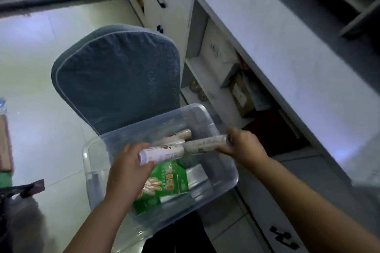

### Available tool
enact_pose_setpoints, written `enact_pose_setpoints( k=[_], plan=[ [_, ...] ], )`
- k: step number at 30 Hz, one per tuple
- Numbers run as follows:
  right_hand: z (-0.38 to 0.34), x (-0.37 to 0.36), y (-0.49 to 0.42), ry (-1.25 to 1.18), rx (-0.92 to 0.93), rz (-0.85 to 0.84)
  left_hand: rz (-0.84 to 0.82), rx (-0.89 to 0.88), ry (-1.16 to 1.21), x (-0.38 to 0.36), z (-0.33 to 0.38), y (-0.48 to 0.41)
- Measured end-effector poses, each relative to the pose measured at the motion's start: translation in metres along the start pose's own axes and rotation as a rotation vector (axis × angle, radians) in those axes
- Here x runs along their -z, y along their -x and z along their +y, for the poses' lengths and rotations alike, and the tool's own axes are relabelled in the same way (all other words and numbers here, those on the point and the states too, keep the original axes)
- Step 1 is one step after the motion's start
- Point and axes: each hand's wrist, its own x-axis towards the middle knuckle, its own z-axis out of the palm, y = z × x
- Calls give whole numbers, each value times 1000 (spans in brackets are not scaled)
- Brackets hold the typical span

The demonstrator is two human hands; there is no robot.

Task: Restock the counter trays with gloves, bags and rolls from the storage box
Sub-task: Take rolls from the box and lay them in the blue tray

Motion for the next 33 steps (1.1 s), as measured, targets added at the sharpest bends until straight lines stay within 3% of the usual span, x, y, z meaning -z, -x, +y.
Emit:
enact_pose_setpoints(
  k=[10,19,28,33],
  plan=[
    [45,130,153,-305,-341,421,-32,-363,196,3,154,23],
    [117,172,323,-620,-564,780,-237,-660,397,-62,285,128],
    [259,166,499,-924,-649,1060,-353,-720,487,-170,364,257],
    [330,155,555,-1014,-705,1088,-343,-703,469,-229,385,307]
  ],
)
